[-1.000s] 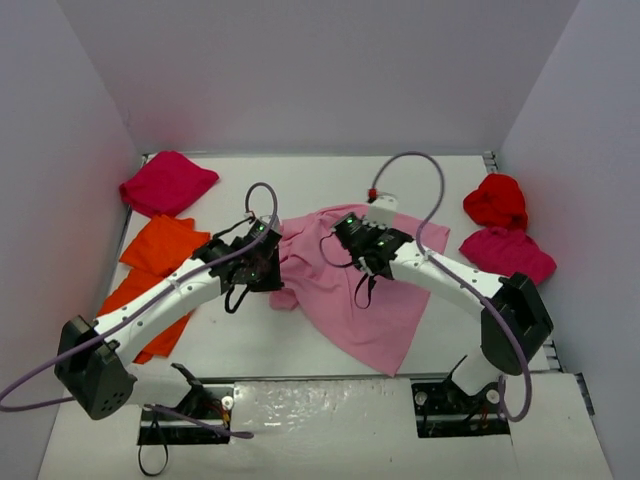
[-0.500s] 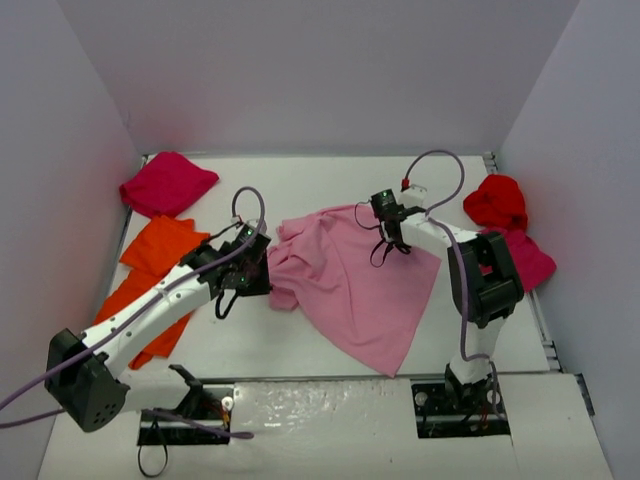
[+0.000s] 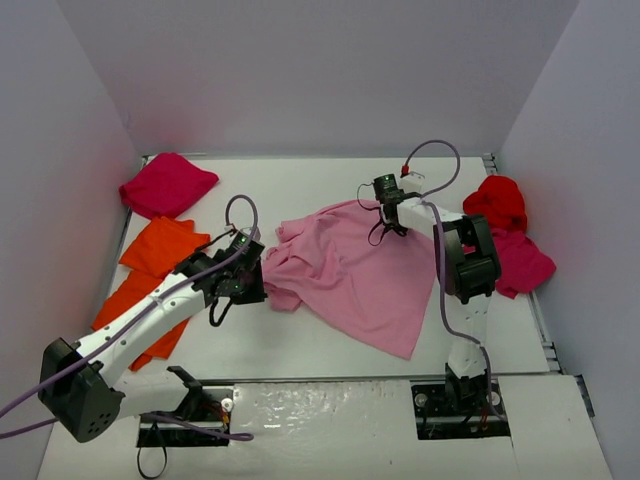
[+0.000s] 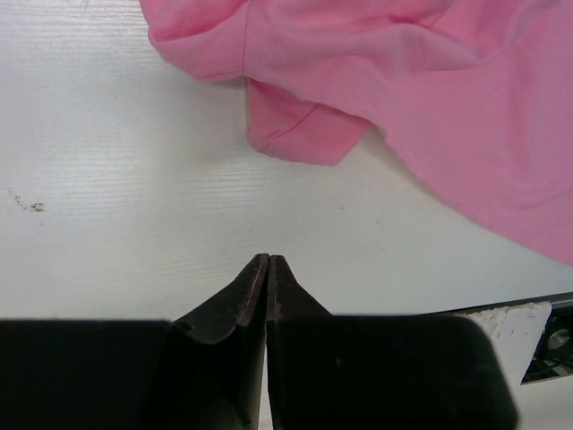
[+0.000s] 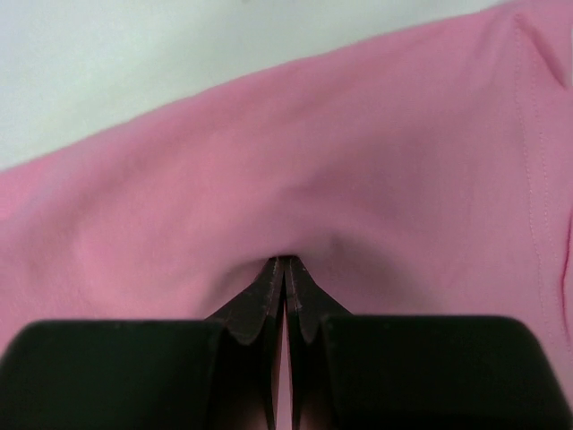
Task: Fold and stack the t-shirts
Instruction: Flatten the tshirt out
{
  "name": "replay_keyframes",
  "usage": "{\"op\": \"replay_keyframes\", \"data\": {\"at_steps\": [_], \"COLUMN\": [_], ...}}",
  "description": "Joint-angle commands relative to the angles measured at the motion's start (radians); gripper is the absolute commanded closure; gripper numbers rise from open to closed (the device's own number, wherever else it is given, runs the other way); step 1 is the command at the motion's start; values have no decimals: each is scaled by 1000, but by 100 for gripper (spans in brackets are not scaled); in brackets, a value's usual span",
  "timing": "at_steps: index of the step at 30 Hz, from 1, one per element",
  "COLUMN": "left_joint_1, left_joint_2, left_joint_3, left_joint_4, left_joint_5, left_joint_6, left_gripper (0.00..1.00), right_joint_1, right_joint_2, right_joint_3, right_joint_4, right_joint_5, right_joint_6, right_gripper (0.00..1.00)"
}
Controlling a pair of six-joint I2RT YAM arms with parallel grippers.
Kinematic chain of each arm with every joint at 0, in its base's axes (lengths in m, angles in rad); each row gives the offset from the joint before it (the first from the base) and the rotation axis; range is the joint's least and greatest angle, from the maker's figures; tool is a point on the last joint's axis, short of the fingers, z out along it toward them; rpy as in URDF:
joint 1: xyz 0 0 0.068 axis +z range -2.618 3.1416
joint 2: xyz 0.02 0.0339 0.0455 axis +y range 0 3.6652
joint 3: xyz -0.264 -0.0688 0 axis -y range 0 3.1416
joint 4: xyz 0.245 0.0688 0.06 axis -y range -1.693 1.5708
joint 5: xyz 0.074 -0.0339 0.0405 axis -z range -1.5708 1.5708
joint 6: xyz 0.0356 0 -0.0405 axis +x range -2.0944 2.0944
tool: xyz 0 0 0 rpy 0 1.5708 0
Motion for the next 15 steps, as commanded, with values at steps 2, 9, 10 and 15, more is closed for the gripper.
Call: {"op": "replay_keyframes", "data": {"at_steps": [2, 9, 10, 15], "left_joint_1": [12, 15, 15, 16], "left_joint_2": [-41, -45, -46, -52], "left_joint_3": [22, 22, 22, 20], "left_joint_4": [-22, -27, -29, -31], "left_joint_5": [-19, -16, -17, -28], "left_joint_6": [-15, -22, -23, -23], "left_gripper": [100, 100, 100, 100], "right_joint_1": [-65, -105, -110, -115], "right_joint_2": [146, 263, 268, 176], "right_joint_3": [109, 327, 354, 360], "right_joint_4": [-15, -20, -23, 12], "right_joint_5": [-67, 0, 0, -83], "right_joint_6": [-62, -173, -182, -191], "right_gripper": [100, 100, 100, 79]}}
